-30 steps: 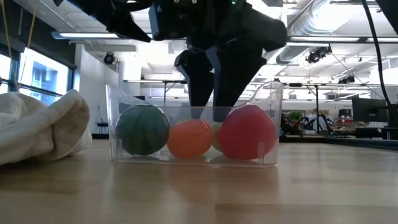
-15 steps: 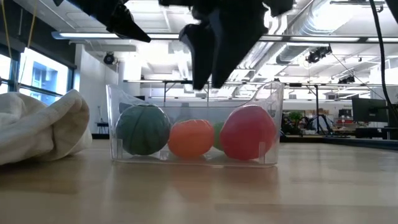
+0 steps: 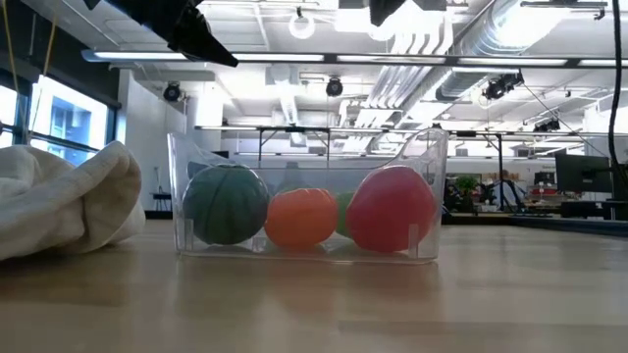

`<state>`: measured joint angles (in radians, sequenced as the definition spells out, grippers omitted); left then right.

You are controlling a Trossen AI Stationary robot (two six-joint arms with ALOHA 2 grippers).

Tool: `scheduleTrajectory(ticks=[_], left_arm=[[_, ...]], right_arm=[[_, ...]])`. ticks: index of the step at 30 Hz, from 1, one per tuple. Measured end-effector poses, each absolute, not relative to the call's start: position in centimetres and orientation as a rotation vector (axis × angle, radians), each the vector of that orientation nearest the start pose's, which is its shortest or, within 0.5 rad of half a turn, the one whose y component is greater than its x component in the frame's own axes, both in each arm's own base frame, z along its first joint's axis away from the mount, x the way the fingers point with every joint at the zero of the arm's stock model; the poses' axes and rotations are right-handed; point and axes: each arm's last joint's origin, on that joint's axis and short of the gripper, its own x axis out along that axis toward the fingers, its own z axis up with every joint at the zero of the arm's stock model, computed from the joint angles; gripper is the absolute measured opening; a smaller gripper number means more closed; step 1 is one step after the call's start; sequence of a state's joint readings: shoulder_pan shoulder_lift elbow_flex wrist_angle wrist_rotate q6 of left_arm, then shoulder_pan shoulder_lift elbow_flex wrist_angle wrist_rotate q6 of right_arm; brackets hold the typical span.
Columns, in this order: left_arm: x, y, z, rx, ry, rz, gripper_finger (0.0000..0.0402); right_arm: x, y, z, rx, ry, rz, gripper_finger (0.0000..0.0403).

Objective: Pick and placing Produce into tupperware
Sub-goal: Return to Home Position

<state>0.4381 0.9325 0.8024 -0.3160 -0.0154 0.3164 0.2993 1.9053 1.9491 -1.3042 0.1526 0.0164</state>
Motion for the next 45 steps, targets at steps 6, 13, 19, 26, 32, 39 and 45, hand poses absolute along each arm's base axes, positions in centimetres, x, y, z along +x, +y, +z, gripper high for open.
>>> scheduleTrajectory(ticks=[6,13,19,26,32,39,45], left_arm=[[18.2,8.6,30.2,0.212,0.505,0.371,0.0001],[18.2,8.6,30.2,0.212,0.505,0.372,0.0001],[18.2,8.6,30.2,0.212,0.505,0.371,0.0001],[18.2,8.6,30.2,0.212,0.505,0.372,0.0001],[18.2,8.6,30.2,0.212,0.505,0.371,0.0001],[18.2,8.6,30.2,0.212,0.505,0.372,0.0001],[18.2,8.6,30.2,0.212,0.505,0.372,0.0001]], right_arm=[[31.5,9.1,38.6,-0.198,1.133,0.013,0.0056],[26.1,7.2,43.5,-0.083,0.966,-0.072,0.0006],[21.2,6.0,45.9,-0.025,0.846,-0.223,0.0003],[17.0,5.7,41.7,0.223,0.644,-0.183,0.0004],[17.0,6.6,38.2,0.416,0.439,0.185,0.0004],[16.8,6.5,33.3,0.421,0.374,0.221,0.0004],[17.4,5.9,31.2,0.423,0.33,0.175,0.0004]])
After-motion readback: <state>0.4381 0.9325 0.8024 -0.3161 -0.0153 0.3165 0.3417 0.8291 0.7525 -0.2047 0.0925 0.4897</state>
